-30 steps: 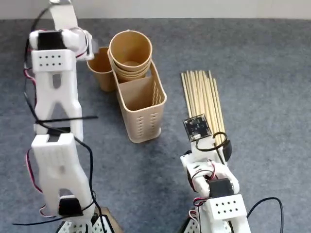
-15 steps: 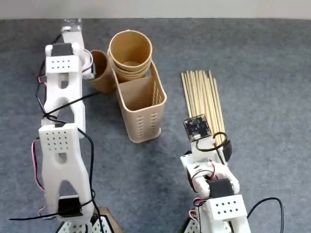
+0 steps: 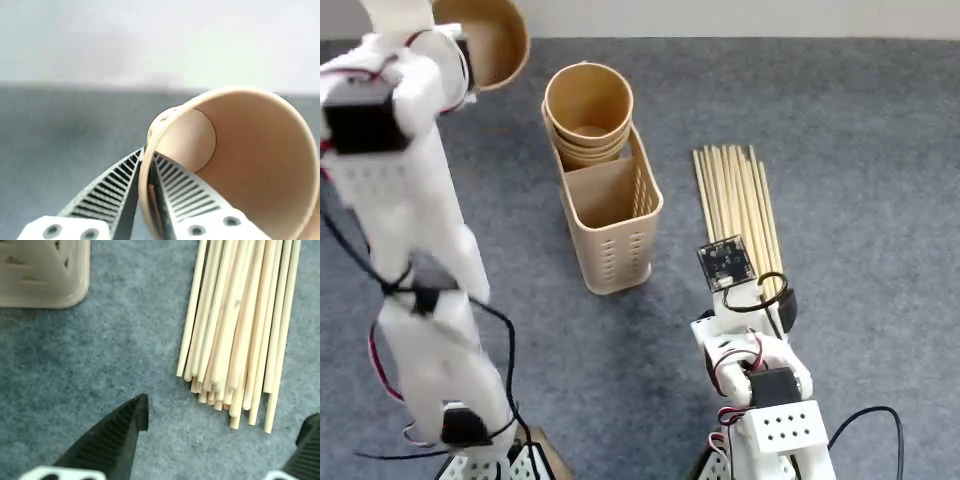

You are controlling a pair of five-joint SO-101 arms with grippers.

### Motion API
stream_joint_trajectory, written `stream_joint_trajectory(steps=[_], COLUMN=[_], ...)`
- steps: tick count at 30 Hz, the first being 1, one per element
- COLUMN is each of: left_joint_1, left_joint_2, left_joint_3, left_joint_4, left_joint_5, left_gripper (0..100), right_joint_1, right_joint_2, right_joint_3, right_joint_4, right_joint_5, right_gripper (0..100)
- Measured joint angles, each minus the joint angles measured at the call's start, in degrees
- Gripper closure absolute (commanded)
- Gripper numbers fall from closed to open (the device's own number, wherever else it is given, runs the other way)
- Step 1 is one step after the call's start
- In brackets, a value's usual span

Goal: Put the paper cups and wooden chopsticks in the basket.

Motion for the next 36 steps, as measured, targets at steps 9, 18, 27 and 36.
stream_joint_trajectory(steps=[9,18,27,36], left_joint_1=[16.1,16.3,16.1,6.8], left_joint_2=[-21.0,-18.5,-18.9,-19.3], left_joint_3=[21.4,42.3,39.6,33.1], left_joint_4=[-4.4,-11.3,-14.8,-15.0], left_joint_5=[-1.7,-1.9,-3.5,-0.4], left_gripper=[100,88,67,74], right_joint_1=[0.0,0.0,0.0,0.0], right_joint_2=[0.0,0.0,0.0,0.0], right_joint_3=[0.0,0.0,0.0,0.0], right_joint_4=[0.0,0.0,0.0,0.0], right_joint_5=[0.0,0.0,0.0,0.0], right_gripper=[55.9,55.9,55.9,55.9])
